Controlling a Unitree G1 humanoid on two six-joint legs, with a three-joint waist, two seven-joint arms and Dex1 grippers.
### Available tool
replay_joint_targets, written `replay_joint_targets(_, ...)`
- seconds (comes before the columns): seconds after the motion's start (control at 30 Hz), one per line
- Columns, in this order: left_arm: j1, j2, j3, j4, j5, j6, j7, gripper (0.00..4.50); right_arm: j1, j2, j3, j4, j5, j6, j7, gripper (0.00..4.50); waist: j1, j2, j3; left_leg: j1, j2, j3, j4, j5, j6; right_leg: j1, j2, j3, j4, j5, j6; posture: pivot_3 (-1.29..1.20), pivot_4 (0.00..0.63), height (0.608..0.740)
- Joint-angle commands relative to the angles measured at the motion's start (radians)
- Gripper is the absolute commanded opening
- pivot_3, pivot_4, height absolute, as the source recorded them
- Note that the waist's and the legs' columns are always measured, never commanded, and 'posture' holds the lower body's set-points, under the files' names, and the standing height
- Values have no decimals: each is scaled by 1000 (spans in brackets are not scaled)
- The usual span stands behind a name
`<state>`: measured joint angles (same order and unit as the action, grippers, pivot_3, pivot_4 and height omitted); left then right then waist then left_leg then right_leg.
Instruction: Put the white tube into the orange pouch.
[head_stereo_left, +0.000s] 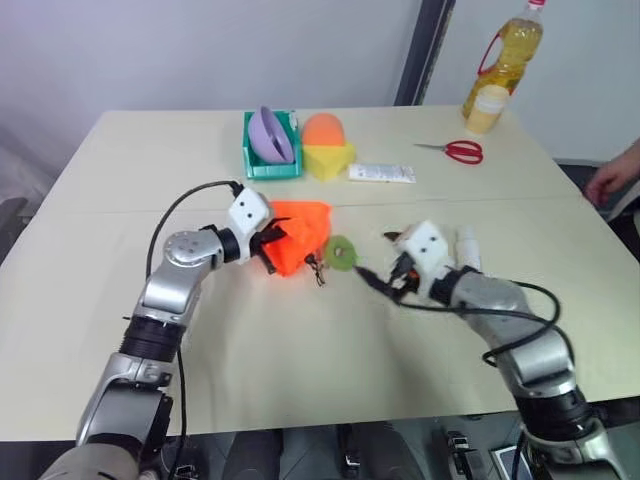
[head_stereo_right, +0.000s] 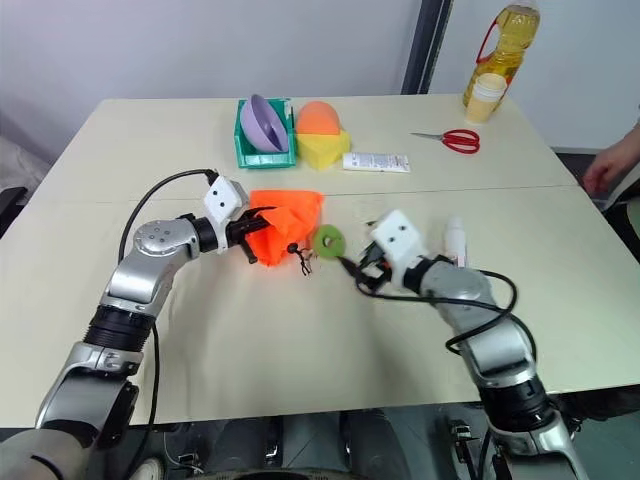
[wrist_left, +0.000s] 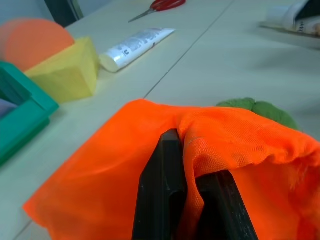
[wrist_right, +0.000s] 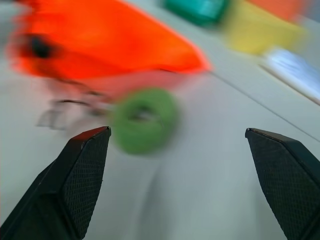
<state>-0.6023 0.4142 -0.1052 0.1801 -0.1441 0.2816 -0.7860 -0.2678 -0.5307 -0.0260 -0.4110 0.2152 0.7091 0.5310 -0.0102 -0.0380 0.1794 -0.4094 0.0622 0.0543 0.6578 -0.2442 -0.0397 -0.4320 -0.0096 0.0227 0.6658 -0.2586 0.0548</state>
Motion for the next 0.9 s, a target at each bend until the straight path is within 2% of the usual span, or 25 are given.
replay_joint_targets(0.03,-34,-49,-7,-55,-13,74,48,29,39,-44,-167,-49,-13,105,-86,4500,4,0,0,0,0,-1,0,0,0,0,0,0,0,0,0,0,150,726)
replay_joint_targets(0.27,-55,-111,-37,-26,18,102,88,29,60,79,-283,-43,-29,280,-298,4500,-8,1,0,1,0,-2,0,0,0,1,2,0,0,0,0,0,150,726)
replay_joint_targets(0.57,-86,-121,-27,18,11,100,94,29,53,237,-317,-66,-18,448,-426,4500,-3,2,-1,1,0,-2,-1,0,0,1,2,0,0,0,0,0,150,726)
replay_joint_targets(0.6,-88,-119,-26,23,11,99,93,8,52,246,-324,-61,-18,451,-436,4240,-2,2,-1,1,0,-2,-1,0,0,1,2,0,0,0,0,0,150,726)
replay_joint_targets(0.63,-89,-116,-24,27,11,97,91,0,52,252,-330,-60,-14,449,-438,3583,-2,2,-1,1,0,-2,-1,0,0,1,1,0,0,0,0,0,150,726)
replay_joint_targets(0.7,-90,-105,-19,30,9,97,84,0,57,235,-312,-64,-16,435,-431,3201,-4,2,-1,1,0,-2,-1,0,0,1,1,0,0,0,0,0,150,726)
replay_joint_targets(0.8,-92,-92,-14,33,5,98,76,0,71,158,-242,-84,-31,392,-386,1960,-5,2,-1,0,0,-2,-1,0,0,1,1,0,-1,0,1,0,150,726)
replay_joint_targets(0.9,-99,-85,-9,41,0,99,72,0,85,59,-180,-104,-35,308,-307,1960,-5,2,0,0,-1,-2,-1,0,0,1,1,0,-1,-1,1,0,150,726)
